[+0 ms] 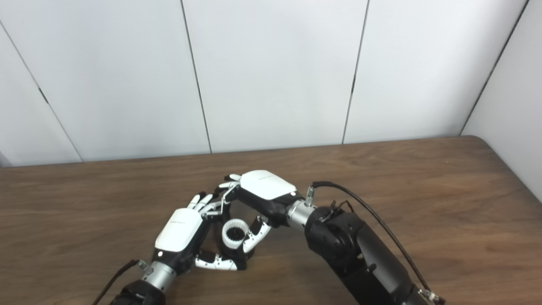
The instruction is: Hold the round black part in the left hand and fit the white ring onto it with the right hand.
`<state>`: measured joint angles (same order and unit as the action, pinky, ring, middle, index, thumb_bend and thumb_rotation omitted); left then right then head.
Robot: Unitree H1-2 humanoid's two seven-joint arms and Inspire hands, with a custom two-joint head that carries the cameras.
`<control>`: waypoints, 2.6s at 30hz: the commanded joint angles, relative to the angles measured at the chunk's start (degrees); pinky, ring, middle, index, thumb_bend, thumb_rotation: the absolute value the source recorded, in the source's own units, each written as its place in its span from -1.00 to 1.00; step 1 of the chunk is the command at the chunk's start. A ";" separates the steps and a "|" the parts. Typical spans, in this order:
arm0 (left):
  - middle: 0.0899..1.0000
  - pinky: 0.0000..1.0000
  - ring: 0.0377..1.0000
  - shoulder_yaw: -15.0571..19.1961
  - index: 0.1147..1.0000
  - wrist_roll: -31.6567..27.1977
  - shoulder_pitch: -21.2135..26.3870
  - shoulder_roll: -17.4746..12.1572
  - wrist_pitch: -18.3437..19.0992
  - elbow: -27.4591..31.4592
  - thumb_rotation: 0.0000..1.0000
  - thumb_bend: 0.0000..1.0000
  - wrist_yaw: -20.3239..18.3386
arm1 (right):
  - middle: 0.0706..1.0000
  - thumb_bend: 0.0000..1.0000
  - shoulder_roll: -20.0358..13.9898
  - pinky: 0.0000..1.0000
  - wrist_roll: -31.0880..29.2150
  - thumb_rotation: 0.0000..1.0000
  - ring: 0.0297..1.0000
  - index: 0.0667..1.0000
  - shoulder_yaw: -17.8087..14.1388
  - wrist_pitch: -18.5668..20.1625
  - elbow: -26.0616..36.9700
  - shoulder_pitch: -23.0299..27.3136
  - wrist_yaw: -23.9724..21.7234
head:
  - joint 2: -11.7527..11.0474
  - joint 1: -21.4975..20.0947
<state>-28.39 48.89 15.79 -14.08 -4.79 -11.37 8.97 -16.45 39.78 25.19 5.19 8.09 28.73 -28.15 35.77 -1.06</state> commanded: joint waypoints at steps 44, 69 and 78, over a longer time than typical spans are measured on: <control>0.61 1.00 0.85 -3.52 -0.17 -0.39 -6.03 -1.87 0.45 1.27 -0.91 0.04 -4.20 | 0.75 0.04 -0.33 0.94 -0.03 -0.75 0.93 -0.12 -4.18 -3.39 -0.22 4.55 0.12 | -0.12 -0.55; 0.64 1.00 0.86 -4.49 -0.17 1.83 -4.67 -1.64 0.90 0.60 -0.91 0.04 -4.00 | 0.73 0.04 0.25 0.91 -0.49 -0.74 0.94 -0.12 -3.01 -3.33 -0.32 2.91 -0.86 | 0.03 -0.03; 0.63 1.00 0.85 -6.87 -0.18 5.26 -3.66 -2.94 0.36 -0.72 -0.90 0.04 -1.83 | 0.75 0.04 0.13 0.98 -0.11 -0.74 0.96 -0.12 -2.41 -2.15 0.62 2.06 -1.81 | 0.47 -0.01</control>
<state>-32.28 51.24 14.65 -16.19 -3.42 -8.41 10.85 -16.67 39.90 22.35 3.14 7.20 29.71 -29.80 36.21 -1.05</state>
